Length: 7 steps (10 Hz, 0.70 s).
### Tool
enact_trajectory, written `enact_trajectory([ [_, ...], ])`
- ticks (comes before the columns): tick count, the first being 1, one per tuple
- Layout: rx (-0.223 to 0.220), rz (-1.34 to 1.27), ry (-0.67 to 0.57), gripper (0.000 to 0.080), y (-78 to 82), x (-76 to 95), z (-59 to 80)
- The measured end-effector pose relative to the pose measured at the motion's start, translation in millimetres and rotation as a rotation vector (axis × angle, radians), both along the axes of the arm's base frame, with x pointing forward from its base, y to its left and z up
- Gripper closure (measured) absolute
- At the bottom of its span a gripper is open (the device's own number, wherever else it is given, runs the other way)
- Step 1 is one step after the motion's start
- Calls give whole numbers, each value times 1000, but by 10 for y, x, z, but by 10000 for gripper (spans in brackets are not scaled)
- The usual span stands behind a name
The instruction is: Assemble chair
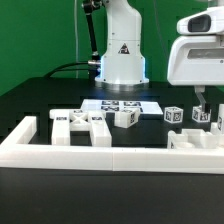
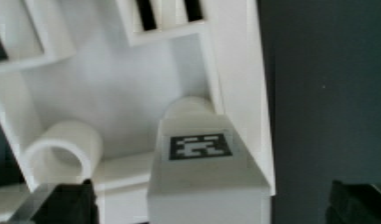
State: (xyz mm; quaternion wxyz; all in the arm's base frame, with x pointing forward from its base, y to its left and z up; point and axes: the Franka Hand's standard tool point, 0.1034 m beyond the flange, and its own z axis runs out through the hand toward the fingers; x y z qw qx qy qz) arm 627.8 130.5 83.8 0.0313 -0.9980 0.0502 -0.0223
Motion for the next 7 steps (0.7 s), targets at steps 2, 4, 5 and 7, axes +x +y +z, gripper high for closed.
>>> enact_trajectory([
  [2,0,12,-2,347,-5,5,3],
  [4,0,11,-2,515,-7,6,4],
  [5,2,-9,-1,515,-7,6,3],
  [7,4,-39,1,512,-6,6,4],
])
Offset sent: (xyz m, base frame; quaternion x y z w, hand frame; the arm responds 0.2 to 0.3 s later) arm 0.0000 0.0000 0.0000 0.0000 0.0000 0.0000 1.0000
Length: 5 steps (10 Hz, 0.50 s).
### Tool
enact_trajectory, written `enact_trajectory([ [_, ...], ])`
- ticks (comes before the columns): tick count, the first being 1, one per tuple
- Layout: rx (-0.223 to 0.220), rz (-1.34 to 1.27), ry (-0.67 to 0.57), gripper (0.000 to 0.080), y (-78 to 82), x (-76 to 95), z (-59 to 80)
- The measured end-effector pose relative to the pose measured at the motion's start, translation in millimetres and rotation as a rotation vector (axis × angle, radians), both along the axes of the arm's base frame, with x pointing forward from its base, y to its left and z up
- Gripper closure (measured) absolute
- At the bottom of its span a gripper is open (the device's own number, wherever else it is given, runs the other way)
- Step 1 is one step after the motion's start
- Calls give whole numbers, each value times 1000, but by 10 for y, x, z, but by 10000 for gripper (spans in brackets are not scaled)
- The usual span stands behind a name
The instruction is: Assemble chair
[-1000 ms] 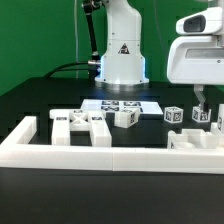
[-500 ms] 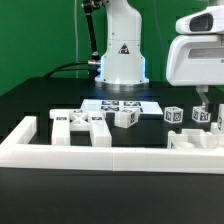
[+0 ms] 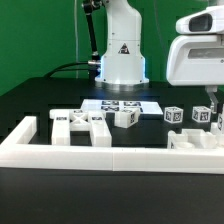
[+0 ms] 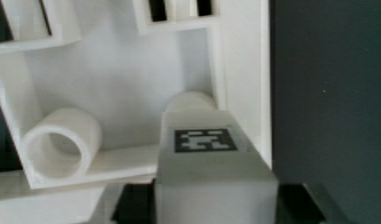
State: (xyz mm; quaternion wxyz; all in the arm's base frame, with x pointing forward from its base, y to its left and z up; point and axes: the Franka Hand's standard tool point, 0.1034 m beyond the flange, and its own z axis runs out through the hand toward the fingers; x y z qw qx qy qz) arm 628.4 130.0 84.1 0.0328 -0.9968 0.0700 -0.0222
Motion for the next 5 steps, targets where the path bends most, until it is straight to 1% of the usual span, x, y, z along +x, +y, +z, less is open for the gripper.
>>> enact_trajectory([
  [5,24,-410,27,512,11,-6,-4],
])
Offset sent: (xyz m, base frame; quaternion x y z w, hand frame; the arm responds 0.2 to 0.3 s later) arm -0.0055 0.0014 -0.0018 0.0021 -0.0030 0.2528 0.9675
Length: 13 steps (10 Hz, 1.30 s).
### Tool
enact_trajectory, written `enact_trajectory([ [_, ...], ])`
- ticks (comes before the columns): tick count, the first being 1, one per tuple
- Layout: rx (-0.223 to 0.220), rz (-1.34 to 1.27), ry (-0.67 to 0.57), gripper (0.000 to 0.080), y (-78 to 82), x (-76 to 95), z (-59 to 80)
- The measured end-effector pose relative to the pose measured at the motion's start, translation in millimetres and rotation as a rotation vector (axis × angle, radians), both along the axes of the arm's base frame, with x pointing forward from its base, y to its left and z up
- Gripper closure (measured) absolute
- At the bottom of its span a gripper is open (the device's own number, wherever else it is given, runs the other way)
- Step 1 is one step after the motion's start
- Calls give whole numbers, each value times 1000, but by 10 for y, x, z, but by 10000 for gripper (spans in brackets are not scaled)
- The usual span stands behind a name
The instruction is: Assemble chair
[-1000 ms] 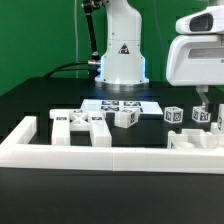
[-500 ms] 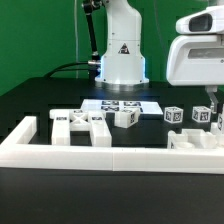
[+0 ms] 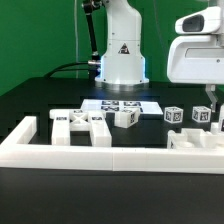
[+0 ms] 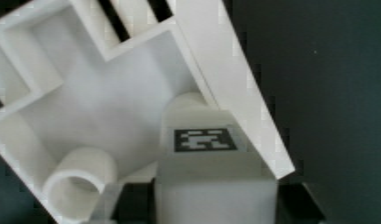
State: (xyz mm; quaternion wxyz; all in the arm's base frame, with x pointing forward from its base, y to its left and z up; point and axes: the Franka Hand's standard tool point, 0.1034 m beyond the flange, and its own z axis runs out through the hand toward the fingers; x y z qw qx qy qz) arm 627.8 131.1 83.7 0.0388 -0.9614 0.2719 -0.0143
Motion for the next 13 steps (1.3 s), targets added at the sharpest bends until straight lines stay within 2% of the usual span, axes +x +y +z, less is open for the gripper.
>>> enact_trajectory([
  [6,89,-612,28,511,-29,18,-13],
  [7,116,-759,49,511,-28,19,-16],
  [10,151,-994,80,510,-18,27,-19],
  [13,158,-1014,85,509,-20,28,-19],
])
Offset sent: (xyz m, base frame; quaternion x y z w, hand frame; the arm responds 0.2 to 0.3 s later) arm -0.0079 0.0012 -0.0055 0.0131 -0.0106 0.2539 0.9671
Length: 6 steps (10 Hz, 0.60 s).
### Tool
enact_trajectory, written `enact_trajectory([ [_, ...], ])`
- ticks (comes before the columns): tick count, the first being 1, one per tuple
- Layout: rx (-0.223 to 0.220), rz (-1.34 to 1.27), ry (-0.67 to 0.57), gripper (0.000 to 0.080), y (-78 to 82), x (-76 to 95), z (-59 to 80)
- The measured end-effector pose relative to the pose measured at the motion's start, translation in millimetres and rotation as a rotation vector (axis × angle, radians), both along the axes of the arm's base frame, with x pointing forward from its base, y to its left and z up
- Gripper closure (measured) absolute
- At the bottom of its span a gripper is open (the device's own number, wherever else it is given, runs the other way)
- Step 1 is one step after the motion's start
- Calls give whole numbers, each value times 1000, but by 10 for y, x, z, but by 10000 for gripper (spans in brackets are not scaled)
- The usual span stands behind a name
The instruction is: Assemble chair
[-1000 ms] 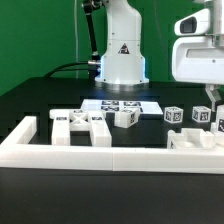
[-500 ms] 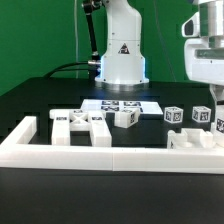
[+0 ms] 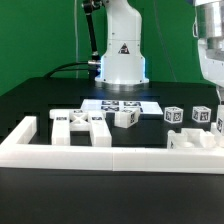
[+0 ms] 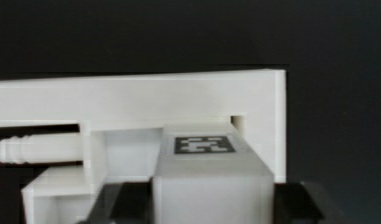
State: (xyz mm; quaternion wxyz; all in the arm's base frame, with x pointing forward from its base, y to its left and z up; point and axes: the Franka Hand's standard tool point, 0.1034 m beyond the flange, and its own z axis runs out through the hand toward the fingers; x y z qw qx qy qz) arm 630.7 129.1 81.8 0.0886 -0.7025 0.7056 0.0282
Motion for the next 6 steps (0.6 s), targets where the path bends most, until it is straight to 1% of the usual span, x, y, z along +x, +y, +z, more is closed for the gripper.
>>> enact_trajectory([
  [1,-3,34,-6,509,0,0,0],
  [2,-5,59,-10,271,0,0,0],
  [3,-16,154,-25,271,-1,1,1],
  [4,-27,251,-40,176,-1,2,3],
  [5,-54,398,-60,176,-1,7,10],
  [6,-61,475,-71,154,12,5,10],
])
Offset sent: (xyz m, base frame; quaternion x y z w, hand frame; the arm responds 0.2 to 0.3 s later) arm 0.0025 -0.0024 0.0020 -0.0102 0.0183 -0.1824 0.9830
